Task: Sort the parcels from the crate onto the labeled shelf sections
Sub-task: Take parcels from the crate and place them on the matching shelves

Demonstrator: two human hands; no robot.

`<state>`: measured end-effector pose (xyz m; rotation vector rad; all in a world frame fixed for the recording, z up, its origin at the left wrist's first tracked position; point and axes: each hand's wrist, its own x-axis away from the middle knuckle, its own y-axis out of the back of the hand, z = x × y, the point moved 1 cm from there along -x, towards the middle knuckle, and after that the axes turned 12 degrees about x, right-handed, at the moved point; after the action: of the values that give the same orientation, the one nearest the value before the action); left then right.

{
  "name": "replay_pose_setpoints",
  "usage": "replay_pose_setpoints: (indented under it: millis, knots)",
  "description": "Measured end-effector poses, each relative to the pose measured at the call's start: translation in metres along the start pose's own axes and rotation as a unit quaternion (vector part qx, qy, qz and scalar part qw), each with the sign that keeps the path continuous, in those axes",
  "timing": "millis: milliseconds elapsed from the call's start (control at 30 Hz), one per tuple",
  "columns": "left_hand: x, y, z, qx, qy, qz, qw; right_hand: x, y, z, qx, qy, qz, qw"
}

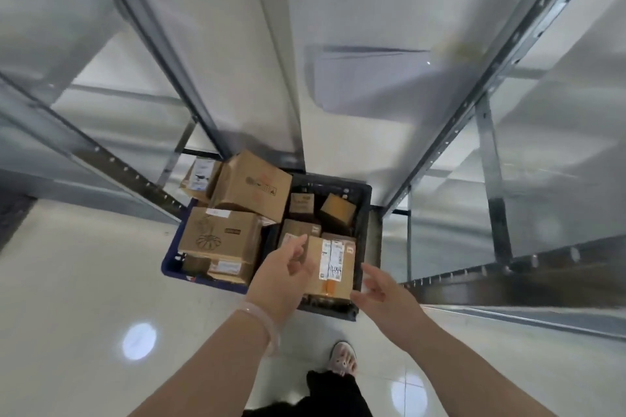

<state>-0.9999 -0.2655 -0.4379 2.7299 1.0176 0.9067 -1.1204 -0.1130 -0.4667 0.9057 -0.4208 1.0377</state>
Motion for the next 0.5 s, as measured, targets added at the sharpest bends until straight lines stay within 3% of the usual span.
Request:
replay_pose_setpoints:
  millis: [233, 500]
  knots:
    - [-0.102, -0.007, 0.065, -0.002, 0.084, 0.039, 0.996, -0.109, -0.028, -0.034, -0.008, -0.118, -0.034, 0.992]
    - [-0.239, -0.040, 0.194, -0.049, 0.123, 0.081, 0.988, -0.250, -0.109, -0.108, -0.016, -0.220, -0.058, 0.974]
